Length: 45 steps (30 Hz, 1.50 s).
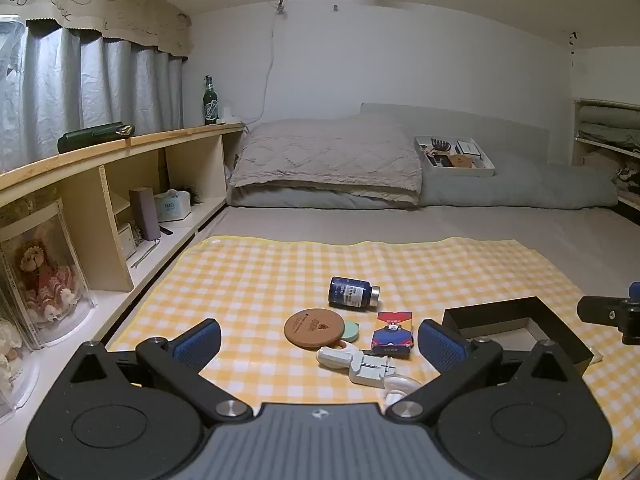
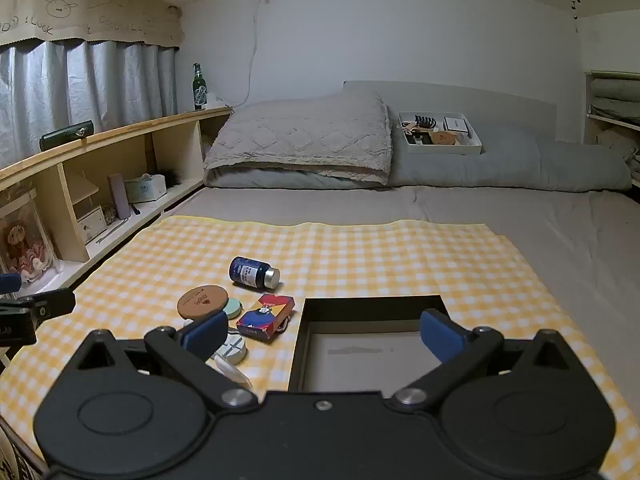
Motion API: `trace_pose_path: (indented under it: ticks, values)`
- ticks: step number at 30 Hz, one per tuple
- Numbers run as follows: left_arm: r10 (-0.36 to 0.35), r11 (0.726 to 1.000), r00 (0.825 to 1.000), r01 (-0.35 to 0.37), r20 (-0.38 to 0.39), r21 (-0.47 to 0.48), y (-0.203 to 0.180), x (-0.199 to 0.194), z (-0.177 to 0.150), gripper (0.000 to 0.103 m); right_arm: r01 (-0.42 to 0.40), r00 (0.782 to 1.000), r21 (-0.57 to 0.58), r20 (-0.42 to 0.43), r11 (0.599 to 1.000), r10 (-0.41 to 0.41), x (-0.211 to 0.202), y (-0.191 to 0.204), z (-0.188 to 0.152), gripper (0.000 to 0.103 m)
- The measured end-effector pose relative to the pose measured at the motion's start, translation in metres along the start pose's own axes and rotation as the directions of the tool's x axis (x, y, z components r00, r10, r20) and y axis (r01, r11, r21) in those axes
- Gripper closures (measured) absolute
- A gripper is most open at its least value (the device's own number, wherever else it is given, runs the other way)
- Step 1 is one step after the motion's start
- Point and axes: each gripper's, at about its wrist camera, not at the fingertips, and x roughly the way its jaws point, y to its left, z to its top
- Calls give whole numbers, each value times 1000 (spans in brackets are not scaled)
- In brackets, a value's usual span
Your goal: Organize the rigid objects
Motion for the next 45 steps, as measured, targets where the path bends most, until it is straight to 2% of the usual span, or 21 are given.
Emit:
trace_pose_path:
  ticks: [45]
  values:
    - [3,1000,1000,-3,-4,7,0,0,0,0,10,1000,-15,-4,1000,-10,-1,0,-3,0]
